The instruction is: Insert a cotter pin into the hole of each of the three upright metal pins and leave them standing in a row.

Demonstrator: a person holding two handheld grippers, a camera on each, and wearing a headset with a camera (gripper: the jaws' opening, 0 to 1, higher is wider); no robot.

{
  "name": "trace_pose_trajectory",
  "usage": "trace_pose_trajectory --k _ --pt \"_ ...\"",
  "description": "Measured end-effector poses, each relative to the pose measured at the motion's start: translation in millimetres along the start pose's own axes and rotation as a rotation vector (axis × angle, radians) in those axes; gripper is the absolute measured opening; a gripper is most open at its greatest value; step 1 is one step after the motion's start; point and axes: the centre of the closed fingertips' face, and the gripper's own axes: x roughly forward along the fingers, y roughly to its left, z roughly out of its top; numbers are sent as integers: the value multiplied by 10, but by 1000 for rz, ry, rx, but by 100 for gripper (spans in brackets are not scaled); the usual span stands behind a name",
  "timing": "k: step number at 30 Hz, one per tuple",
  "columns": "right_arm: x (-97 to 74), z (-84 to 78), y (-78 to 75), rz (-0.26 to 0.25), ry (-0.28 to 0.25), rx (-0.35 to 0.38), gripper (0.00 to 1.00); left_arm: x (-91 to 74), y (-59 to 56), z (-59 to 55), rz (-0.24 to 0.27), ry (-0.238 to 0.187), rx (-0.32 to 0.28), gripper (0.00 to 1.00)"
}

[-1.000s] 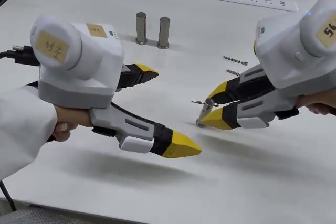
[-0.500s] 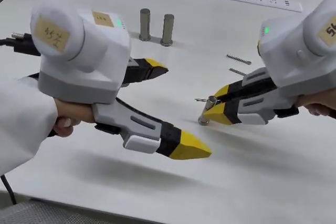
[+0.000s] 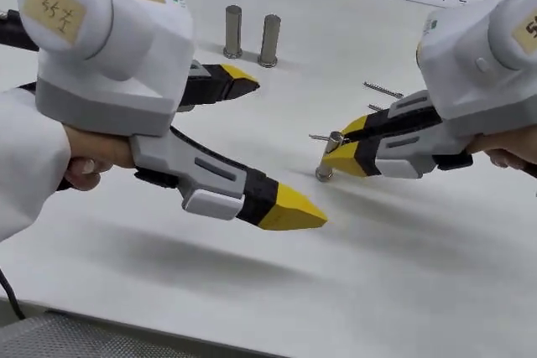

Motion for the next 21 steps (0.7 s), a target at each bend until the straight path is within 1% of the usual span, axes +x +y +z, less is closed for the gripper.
trace_pose_trajectory --k 2,3,5,8,10,16,18,19,21 --pt "18 71 -39 -3 -14 5 4 -16 16 22 12 -5 -2 99" --pt "23 84 -47 -6 -17 6 4 -35 50 24 17 -8 -5 99" --pt "53 154 -87 -19 -27 -7 4 -61 83 30 26 -10 -6 99" --pt "108 215 -126 -29 -35 -1 4 -88 133 35 40 -17 -12 99" --pt "145 244 -134 -30 -39 -1 4 -104 162 27 47 -16 -13 99" --pt "221 288 -172 -38 -40 3 4 -146 199 10 52 -14 -14 98" --pt "239 291 -172 -30 -44 8 4 -156 232 0 62 -12 -18 98" --pt "240 319 -175 -31 -58 9 4 -164 259 -11 72 -10 -17 98" --pt "240 329 -167 -32 -56 3 4 -173 290 -33 80 -5 -20 98"
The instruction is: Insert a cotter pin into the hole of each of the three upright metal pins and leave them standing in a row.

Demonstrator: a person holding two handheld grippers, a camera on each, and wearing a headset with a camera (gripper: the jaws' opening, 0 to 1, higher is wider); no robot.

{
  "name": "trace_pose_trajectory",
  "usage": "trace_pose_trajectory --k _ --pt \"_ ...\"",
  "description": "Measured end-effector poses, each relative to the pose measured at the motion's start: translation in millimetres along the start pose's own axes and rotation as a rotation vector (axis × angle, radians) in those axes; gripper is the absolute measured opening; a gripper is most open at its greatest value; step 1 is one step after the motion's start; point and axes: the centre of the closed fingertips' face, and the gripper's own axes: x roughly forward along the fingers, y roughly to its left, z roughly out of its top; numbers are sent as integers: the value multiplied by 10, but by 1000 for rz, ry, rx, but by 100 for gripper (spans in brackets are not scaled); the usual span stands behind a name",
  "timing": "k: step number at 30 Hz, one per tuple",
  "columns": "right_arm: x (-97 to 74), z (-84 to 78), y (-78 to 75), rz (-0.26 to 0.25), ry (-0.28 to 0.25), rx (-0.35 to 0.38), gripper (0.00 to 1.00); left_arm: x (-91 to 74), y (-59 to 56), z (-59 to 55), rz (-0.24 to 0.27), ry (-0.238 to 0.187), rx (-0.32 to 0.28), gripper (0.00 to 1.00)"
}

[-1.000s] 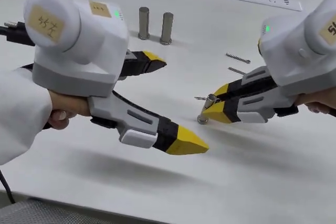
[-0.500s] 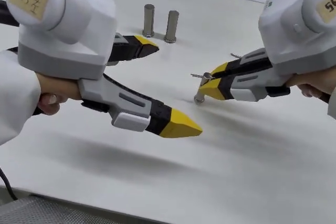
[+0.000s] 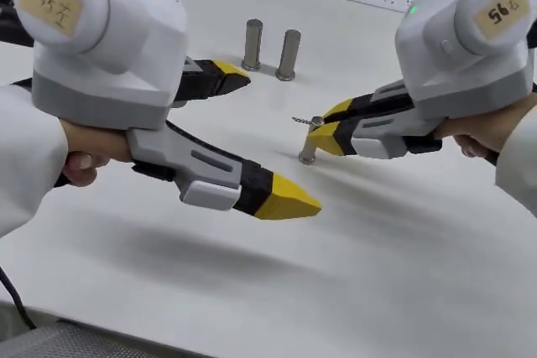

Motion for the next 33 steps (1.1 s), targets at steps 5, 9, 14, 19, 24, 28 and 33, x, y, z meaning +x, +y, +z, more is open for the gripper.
trace_pose_trajectory --k 5,9,14,19,24,28,33 --pt "-2 8 -9 -2 0 -5 4 -8 7 -3 6 3 -8 97" --pt "-8 13 14 4 -6 -17 4 -10 26 15 17 2 -3 97" --pt "-7 8 5 5 -8 -51 4 -33 75 21 32 4 3 97" --pt "-5 9 14 10 -9 -65 5 -57 80 40 35 1 0 97" --pt "-59 66 49 4 -35 -50 16 -90 109 40 44 2 -19 97" --pt "-157 102 51 -21 -62 -28 23 -135 149 65 59 -18 -48 97" --pt "-303 137 120 8 -137 24 35 -221 196 148 87 -61 -86 97"
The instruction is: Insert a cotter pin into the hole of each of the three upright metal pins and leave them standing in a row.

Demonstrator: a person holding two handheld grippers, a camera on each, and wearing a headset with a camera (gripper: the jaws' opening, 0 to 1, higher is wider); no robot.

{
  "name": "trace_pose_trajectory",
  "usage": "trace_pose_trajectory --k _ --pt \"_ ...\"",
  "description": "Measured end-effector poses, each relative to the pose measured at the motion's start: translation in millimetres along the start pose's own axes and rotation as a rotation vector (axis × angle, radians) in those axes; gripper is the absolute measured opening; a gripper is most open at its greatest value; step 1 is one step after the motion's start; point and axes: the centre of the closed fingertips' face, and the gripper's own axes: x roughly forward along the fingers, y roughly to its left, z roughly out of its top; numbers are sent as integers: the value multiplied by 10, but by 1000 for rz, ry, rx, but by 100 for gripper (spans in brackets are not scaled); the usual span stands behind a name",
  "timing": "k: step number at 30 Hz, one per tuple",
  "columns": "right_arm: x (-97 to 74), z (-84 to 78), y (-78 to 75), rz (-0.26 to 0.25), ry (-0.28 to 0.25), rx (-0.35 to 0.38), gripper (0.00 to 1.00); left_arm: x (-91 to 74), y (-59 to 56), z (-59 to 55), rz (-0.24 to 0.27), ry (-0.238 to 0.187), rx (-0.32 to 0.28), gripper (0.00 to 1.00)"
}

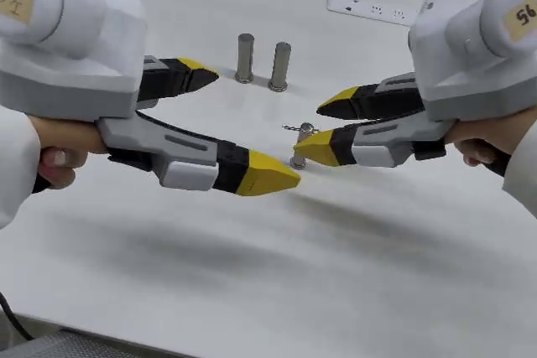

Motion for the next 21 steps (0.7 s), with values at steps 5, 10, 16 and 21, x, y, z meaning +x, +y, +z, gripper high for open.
trace_pose_trajectory --k 5,10,16,21 --pt "-182 0 105 -14 -39 -3 51 -64 -73 42 2 -5 27 97" --pt "-356 -60 166 -42 -56 48 60 -91 -79 -67 6 55 59 97" --pt "-561 -103 210 -111 -78 103 74 -117 -140 -91 13 55 34 97" --pt "-734 -105 211 -187 -120 170 77 -159 -170 -100 11 52 19 97"
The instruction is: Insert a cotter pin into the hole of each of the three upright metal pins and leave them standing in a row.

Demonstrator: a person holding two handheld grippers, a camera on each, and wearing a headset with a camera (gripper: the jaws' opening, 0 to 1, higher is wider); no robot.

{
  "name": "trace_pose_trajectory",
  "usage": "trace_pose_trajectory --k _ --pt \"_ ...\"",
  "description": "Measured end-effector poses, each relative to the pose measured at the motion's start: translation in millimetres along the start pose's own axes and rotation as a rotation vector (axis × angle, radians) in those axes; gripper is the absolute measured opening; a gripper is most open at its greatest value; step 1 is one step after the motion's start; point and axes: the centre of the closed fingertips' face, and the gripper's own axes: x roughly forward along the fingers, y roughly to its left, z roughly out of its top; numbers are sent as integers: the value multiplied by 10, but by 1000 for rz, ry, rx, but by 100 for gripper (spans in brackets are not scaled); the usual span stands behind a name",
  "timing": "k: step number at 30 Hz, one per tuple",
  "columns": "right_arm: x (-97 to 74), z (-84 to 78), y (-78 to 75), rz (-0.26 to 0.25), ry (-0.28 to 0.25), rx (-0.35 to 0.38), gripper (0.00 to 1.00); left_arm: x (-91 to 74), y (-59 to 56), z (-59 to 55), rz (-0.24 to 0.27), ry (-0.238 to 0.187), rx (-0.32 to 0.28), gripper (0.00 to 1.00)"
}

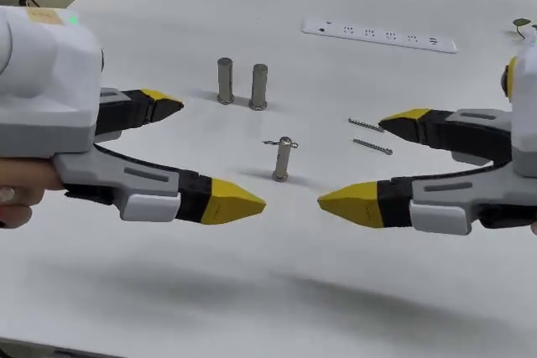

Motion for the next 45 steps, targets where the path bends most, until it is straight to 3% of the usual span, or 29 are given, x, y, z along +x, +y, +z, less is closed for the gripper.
trace_pose_trajectory --k 5,12,17,24,27,32,37,38,41,45 --pt "-127 -54 -90 -74 -18 59 82 -35 42 -72 27 27 2 96" --pt "-287 -98 -131 -144 -66 139 87 -81 96 -126 40 28 -27 96" --pt "-321 -153 -165 -169 -79 174 89 -95 194 -144 54 27 -62 93" --pt "-325 -182 -165 -186 -90 223 96 -23 262 -59 78 32 -50 91" --pt "-329 -181 -146 -183 -90 225 97 20 389 -48 74 31 -73 83" --pt "-332 -225 -101 -178 -69 225 98 58 609 -24 86 38 -60 81" --pt "-341 -254 -99 -187 -59 233 98 112 816 -33 103 89 -17 78" --pt "-344 -262 -99 -189 -52 229 98 125 844 -19 105 87 -17 78" --pt "-359 -283 -107 -195 -36 221 96 193 960 93 120 29 -77 76" --pt "-383 -303 -121 -206 -22 219 96 257 1226 205 197 15 -44 71"
